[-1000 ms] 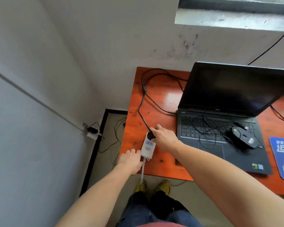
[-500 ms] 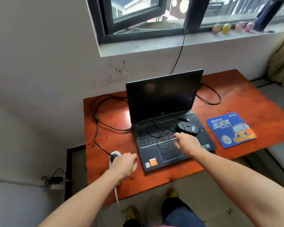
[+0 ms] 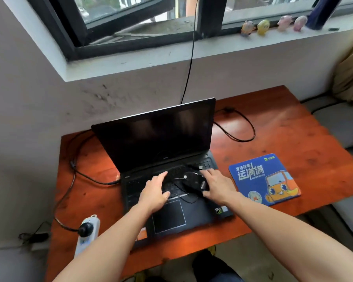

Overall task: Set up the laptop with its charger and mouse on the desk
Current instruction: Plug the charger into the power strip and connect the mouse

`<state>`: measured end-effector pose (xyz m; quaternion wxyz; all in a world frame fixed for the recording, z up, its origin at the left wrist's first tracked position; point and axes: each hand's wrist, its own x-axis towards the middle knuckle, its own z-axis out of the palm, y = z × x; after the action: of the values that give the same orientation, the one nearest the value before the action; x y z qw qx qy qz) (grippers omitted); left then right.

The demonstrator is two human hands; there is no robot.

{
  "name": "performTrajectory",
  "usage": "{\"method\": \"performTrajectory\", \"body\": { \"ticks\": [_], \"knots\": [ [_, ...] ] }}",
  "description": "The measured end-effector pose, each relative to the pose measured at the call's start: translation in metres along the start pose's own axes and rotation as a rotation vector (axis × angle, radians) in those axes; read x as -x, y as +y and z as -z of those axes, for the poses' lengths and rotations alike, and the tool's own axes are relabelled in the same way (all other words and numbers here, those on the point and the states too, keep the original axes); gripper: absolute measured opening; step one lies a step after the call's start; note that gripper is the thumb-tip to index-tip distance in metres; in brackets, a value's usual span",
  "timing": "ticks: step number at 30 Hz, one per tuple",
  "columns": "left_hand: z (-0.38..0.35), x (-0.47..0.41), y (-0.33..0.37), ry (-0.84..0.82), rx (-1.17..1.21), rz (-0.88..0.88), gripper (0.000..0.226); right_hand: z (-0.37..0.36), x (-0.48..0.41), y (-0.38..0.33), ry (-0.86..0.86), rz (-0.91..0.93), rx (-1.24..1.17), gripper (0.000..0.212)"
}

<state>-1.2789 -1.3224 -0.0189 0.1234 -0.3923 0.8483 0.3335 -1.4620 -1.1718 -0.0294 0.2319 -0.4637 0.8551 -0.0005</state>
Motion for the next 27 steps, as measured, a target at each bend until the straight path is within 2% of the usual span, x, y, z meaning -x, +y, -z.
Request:
{"method": "performTrajectory", "body": {
  "ticks": [2,5,8,10,12,15,17,20,23,25,27],
  "knots": [
    [-0.011,-0.005,0.008,-0.042,0.009,0.058,0.057,-0.002,-0.01,0.005,-0.055,0.077,0.02,0.081],
    [-0.02,-0.001,0.01,0.007,0.084,0.106,0.018,-0.005,-0.022,0.009,-0.098,0.157,0.092,0.091],
    [-0.007,0.002,0.012,0.184,0.223,0.163,0.018,-0.001,-0.029,0.015,-0.076,0.159,0.034,0.082],
    [0.01,0.001,0.007,0.302,0.281,0.222,0.02,0.009,-0.031,0.018,-0.038,0.04,-0.183,0.074],
    [0.026,-0.002,-0.004,0.365,0.27,0.26,0.02,0.024,-0.032,0.019,-0.012,-0.159,-0.503,0.063],
    [0.04,-0.006,-0.021,0.338,0.141,0.258,0.018,0.048,-0.032,0.029,-0.067,-0.405,-1.182,0.049],
    [0.042,-0.008,-0.024,0.258,0.04,0.282,0.02,0.06,-0.03,0.04,-0.158,-0.48,-1.478,0.038],
    [0.041,-0.008,-0.012,0.145,-0.101,0.243,0.034,0.087,-0.017,0.061,-0.128,-0.45,-1.784,0.03],
    [0.037,-0.011,0.009,0.108,-0.345,0.155,0.058,0.108,-0.002,0.078,-0.058,-0.406,-2.025,0.037],
    [0.037,-0.015,0.028,0.157,-0.347,0.061,0.063,0.118,0.007,0.085,-0.056,-0.353,-2.14,0.048],
    [0.036,-0.021,0.052,0.177,-0.229,-0.035,0.059,0.125,0.017,0.092,-0.066,-0.313,-2.21,0.056]
  ]
}}
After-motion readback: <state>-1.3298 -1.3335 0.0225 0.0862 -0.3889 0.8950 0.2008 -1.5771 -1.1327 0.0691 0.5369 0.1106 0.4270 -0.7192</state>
